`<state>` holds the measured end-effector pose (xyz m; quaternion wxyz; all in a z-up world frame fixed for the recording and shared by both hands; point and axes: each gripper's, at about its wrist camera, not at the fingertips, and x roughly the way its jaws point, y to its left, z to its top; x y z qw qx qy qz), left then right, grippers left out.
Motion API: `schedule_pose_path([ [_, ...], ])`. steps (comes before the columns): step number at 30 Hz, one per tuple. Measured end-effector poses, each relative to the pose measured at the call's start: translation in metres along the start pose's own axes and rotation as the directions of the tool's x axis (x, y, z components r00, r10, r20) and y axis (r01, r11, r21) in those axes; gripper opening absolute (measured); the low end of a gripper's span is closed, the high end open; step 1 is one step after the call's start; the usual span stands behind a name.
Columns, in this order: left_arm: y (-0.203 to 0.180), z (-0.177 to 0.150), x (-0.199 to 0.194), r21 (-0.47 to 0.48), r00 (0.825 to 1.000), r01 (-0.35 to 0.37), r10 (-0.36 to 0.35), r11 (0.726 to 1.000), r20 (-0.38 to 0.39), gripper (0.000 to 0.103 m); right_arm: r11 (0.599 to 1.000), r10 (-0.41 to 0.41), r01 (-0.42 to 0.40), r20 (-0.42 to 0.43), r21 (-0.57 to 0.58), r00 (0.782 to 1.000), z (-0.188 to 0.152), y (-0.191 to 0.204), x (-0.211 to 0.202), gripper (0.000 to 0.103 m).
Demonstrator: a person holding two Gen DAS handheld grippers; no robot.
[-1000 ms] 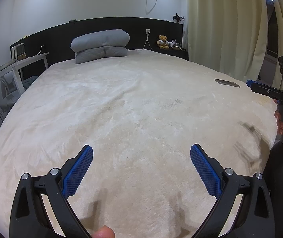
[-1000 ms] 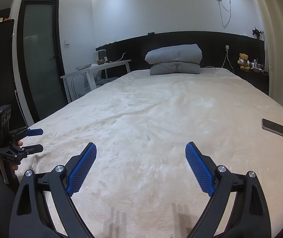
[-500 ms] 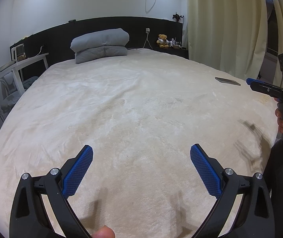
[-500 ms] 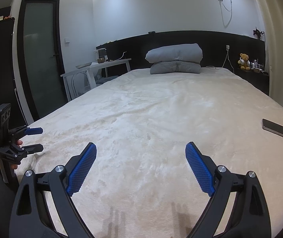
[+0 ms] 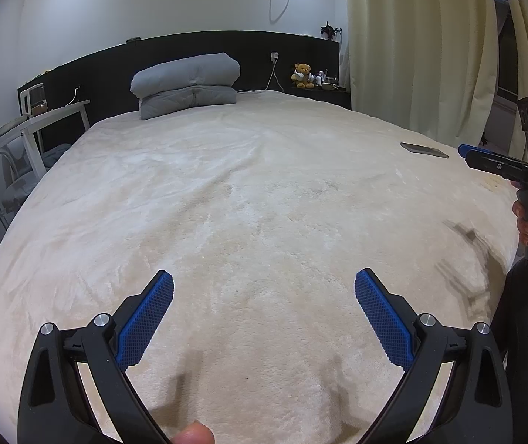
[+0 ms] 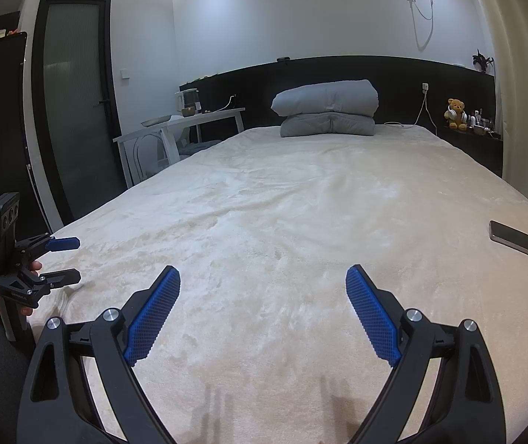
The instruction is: Collect trash
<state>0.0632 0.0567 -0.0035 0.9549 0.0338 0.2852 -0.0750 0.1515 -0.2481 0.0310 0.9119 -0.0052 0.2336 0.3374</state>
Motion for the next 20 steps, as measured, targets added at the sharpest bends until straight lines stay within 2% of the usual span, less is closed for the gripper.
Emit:
schedule_pose_path([
  [14, -0.0019, 0.0012, 0.0034, 0.002, 1.000, -0.007, 0.007, 1.000, -0.006, 0.097, 1.000, 0.002, -0.002, -0.003, 0.000, 1.000, 0.0002, 0.0003, 0.0002, 0.090],
  [20, 0.0035, 0.0020, 0.0028, -0.027, 0.999, -0.037, 0.037, 0.999, -0.006, 0.097, 1.000, 0.002, -0.002, -0.006, -0.004, 1.000, -0.0033, 0.0013, 0.0025, 0.090],
])
